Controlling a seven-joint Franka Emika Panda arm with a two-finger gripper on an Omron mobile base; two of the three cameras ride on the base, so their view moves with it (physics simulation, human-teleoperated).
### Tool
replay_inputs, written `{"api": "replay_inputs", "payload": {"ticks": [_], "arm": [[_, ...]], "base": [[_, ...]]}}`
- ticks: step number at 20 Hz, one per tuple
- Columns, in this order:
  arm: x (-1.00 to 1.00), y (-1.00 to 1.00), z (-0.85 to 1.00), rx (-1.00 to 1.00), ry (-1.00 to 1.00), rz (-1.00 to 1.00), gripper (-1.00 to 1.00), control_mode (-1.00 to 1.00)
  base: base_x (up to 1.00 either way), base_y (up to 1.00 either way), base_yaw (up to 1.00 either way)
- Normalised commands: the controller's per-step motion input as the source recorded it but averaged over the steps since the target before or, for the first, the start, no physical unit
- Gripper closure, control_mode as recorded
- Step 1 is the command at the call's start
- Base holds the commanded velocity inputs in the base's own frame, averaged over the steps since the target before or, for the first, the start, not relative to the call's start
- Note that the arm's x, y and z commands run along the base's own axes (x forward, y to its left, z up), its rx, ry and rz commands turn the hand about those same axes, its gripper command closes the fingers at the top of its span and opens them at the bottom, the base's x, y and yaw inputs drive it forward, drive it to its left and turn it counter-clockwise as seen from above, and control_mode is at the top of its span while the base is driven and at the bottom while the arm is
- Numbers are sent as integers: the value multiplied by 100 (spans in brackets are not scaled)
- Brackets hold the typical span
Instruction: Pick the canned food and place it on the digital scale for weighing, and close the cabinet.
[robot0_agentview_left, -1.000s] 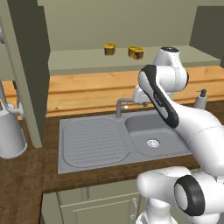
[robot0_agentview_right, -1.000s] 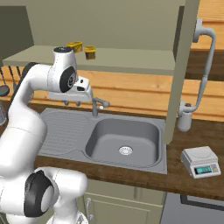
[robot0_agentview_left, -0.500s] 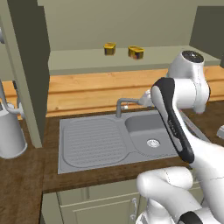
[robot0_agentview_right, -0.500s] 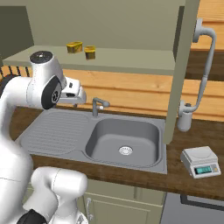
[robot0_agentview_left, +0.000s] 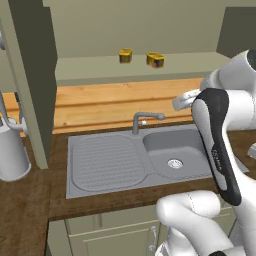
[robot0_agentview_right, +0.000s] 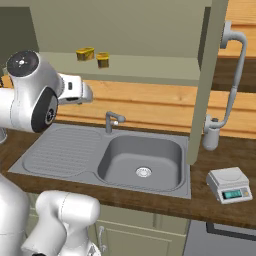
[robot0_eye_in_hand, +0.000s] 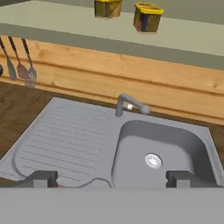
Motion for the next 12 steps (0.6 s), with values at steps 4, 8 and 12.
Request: {"api": "replay_inputs", "payload": {"ticks": [4, 8, 12], "arm": [[0, 0, 84, 0, -8, 0, -100, -100], [7, 0, 21, 0, -32, -2, -100, -100], [39, 0, 19, 0, -16, 0, -100, -100]], "base": [[0, 0, 0], [0, 0, 0], [0, 0, 0]]}}
